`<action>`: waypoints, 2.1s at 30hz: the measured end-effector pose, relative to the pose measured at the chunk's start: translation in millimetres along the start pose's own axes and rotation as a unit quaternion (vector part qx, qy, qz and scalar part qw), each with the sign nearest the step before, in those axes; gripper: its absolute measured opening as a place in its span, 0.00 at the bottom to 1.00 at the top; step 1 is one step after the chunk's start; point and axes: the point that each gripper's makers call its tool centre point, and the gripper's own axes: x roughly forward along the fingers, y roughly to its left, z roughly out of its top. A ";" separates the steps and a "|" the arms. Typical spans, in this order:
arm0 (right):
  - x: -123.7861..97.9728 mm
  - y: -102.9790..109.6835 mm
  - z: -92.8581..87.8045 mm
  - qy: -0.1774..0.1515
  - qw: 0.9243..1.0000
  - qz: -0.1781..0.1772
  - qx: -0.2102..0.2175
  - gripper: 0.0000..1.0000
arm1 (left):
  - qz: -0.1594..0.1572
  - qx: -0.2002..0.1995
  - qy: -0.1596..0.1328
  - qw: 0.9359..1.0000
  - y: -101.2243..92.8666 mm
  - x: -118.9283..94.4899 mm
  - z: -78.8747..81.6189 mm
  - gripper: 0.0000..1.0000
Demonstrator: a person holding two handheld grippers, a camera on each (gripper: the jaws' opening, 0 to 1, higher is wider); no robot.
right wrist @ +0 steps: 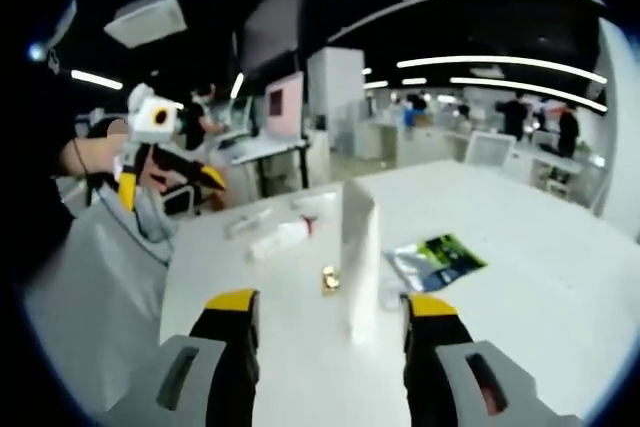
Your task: Arrange the skincare products in the storage area until every visible bottle or jar stands upright without overlapping.
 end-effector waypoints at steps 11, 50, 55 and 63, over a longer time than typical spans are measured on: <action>-21.0 30.5 9.8 -0.011 0.998 -0.039 0.046 0.52 | -0.001 0.003 -0.003 1.000 -11.4 -23.1 2.9 0.91; -96.8 77.2 47.8 -0.057 0.990 -0.094 0.085 0.92 | 0.008 -0.002 -0.007 1.000 -17.9 -50.5 20.5 0.90; -104.2 79.0 41.7 -0.058 0.988 -0.100 0.103 0.98 | -0.007 -0.014 -0.005 1.000 -28.3 -45.2 11.7 0.90; -111.4 79.4 26.7 -0.066 0.982 -0.122 0.129 0.99 | -0.013 -0.013 0.013 1.000 -32.6 -42.7 5.8 0.90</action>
